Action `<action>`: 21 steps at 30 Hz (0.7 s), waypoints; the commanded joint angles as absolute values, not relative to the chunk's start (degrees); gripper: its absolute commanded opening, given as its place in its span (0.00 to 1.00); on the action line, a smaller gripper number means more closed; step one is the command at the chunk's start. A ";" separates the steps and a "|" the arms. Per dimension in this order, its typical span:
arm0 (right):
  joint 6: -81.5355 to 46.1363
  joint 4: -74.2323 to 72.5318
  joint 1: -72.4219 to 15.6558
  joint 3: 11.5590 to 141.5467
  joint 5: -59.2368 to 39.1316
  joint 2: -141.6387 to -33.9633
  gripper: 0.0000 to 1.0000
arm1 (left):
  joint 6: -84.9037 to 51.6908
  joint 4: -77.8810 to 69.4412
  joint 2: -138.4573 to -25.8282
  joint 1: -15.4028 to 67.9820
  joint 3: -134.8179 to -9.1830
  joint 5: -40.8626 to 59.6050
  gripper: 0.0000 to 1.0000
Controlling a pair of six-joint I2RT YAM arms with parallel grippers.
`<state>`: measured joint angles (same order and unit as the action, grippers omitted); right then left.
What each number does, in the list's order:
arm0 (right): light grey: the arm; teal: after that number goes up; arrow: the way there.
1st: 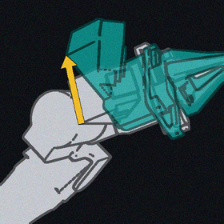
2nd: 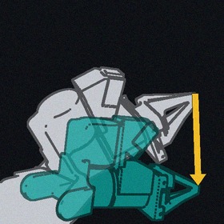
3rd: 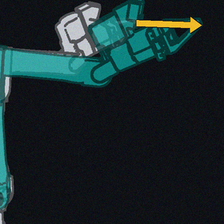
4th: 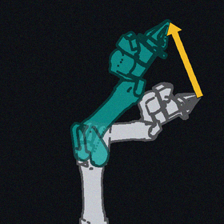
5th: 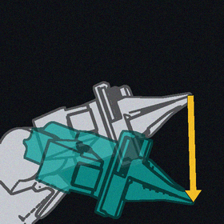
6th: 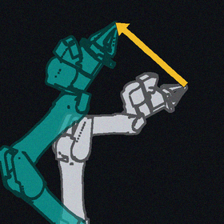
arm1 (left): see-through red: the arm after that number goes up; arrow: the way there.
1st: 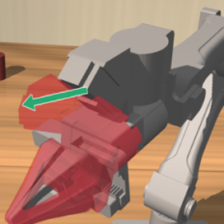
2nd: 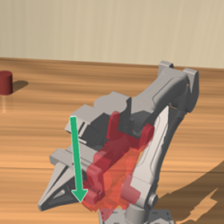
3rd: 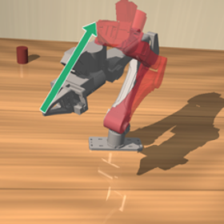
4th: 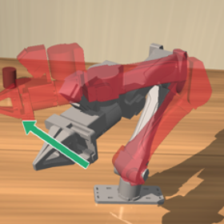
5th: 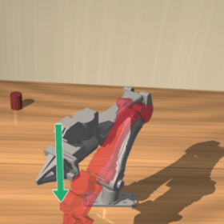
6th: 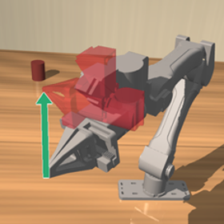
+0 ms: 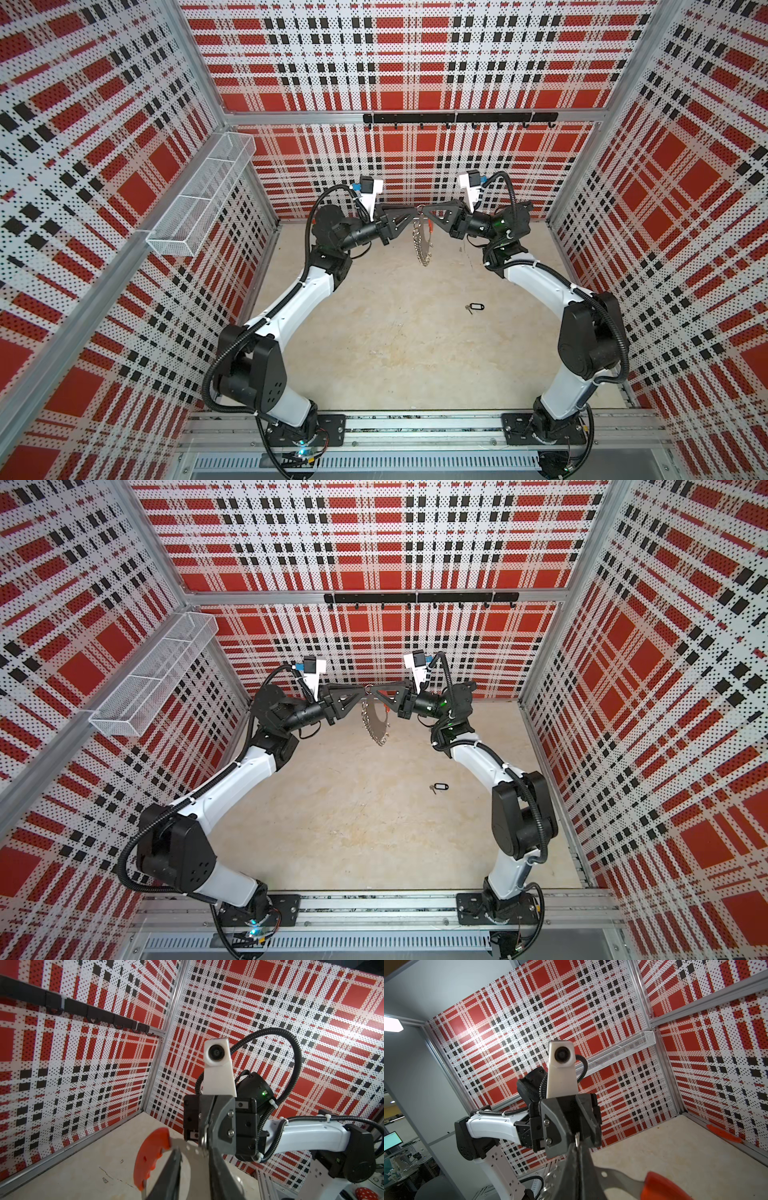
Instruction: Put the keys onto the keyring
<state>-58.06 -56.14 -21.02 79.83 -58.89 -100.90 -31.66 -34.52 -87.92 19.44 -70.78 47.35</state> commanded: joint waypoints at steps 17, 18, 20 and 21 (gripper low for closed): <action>-63.26 -63.89 -22.55 82.92 -58.32 -103.01 0.03 | -39.32 -46.28 -89.65 21.18 -71.72 50.09 0.22; -63.23 -63.77 -22.57 82.92 -58.36 -102.96 0.03 | -39.46 -46.44 -89.65 21.14 -71.62 50.12 0.22; -63.21 -63.82 -22.64 83.06 -58.46 -103.01 0.03 | -39.54 -46.51 -89.65 21.27 -71.63 50.17 0.22; -63.25 -63.81 -22.62 83.10 -58.46 -103.01 0.03 | -39.55 -46.50 -89.71 21.27 -71.76 50.18 0.21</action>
